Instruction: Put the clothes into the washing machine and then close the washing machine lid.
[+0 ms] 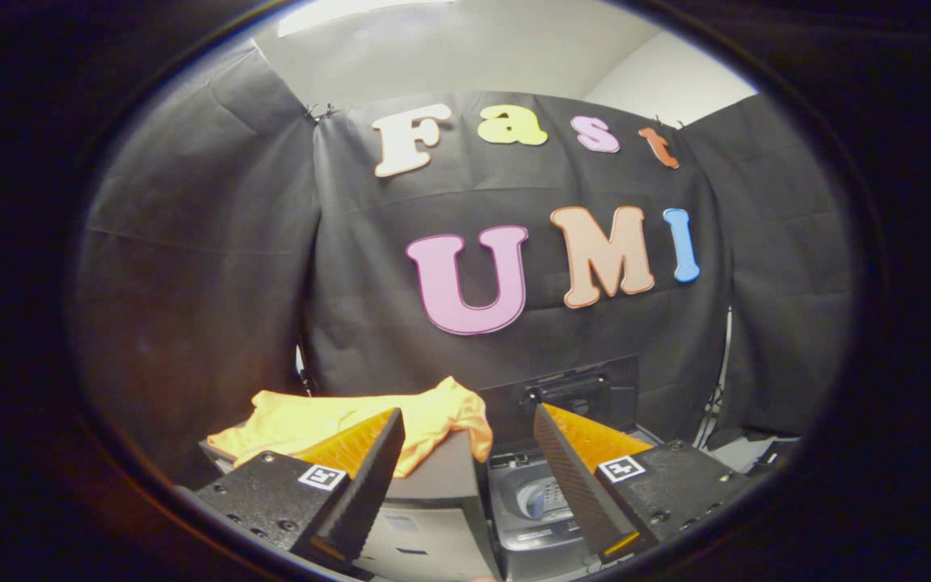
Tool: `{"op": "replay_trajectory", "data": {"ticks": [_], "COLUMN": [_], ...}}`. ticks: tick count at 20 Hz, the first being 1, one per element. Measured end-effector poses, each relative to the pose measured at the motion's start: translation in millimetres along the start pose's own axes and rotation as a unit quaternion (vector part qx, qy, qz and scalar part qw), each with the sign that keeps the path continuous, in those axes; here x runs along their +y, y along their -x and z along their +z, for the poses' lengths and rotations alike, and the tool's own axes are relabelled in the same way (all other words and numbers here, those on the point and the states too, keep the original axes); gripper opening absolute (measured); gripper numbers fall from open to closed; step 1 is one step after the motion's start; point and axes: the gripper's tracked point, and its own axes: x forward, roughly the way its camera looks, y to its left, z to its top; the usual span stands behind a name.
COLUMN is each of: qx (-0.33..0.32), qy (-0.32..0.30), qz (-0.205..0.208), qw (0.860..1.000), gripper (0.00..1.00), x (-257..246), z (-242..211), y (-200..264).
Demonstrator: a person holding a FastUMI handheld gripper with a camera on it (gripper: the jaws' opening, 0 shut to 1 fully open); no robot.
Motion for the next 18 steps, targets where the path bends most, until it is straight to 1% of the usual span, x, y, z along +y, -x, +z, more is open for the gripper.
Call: {"op": "replay_trajectory", "data": {"ticks": [3, 5, 7, 9, 11, 12, 13, 14, 16, 17, 18], "qx": [0.021, 0.053, 0.096, 0.150, 0.189, 0.199, 0.213, 0.214, 0.259, 0.289, 0.282], "qy": [0.042, 0.079, 0.072, 0.068, 0.049, 0.058, 0.063, 0.069, 0.119, 0.107, 0.062], "qz": [0.016, 0.033, 0.051, 0.073, 0.096, 0.102, 0.094, 0.077, 0.056, 0.060, 0.059], "qw": [0.999, 0.995, 0.992, 0.984, 0.976, 0.973, 0.971, 0.971, 0.957, 0.950, 0.956], "gripper": [0.96, 0.96, 0.97, 0.97, 0.97, 0.97, 0.97, 0.98, 0.97, 0.97, 0.99], "x": [35, 59, 85, 113, 144, 154, 157, 161, 160, 165, 172], "z": [-7, -25, -49, -75, -93, -99, -101, -103, -127, -135, -131], "y": [-40, -63, -81, -94, -107, -115, -121, -131, -143, -137, -147]}}
